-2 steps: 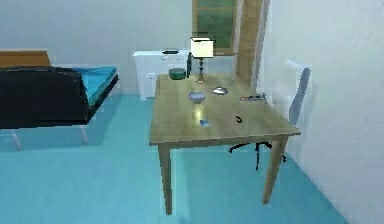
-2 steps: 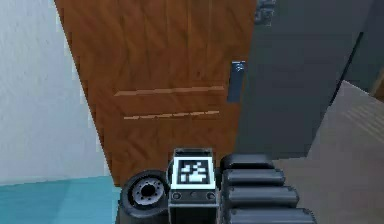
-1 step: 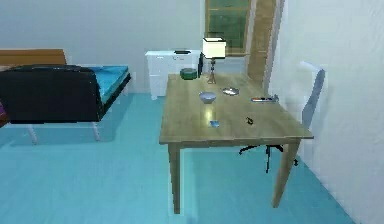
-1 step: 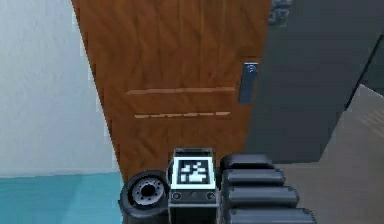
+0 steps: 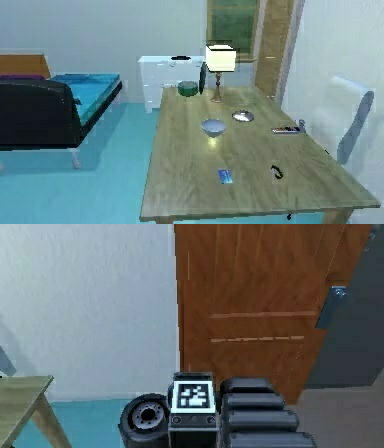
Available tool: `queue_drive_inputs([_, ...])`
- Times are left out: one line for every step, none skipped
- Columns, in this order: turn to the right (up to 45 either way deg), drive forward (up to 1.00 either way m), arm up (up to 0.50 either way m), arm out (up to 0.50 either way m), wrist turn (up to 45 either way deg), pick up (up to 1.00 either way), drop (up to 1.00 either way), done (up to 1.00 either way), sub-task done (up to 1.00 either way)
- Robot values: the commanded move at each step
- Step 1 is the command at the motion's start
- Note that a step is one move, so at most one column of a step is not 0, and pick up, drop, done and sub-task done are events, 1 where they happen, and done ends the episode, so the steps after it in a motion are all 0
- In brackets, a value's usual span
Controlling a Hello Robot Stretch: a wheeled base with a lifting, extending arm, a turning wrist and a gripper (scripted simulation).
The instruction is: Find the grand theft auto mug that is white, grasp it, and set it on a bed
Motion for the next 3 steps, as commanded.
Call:
queue_drive_inputs([-45.0,0.00,0.00,0.00,0.0,0.00,0.00,0.00,0.00])
queue_drive_inputs([-9.0,0.00,0.00,0.00,0.0,0.00,0.00,0.00,0.00])
queue_drive_inputs([0.0,0.75,0.00,0.00,0.0,0.00,0.00,0.00,0.00])
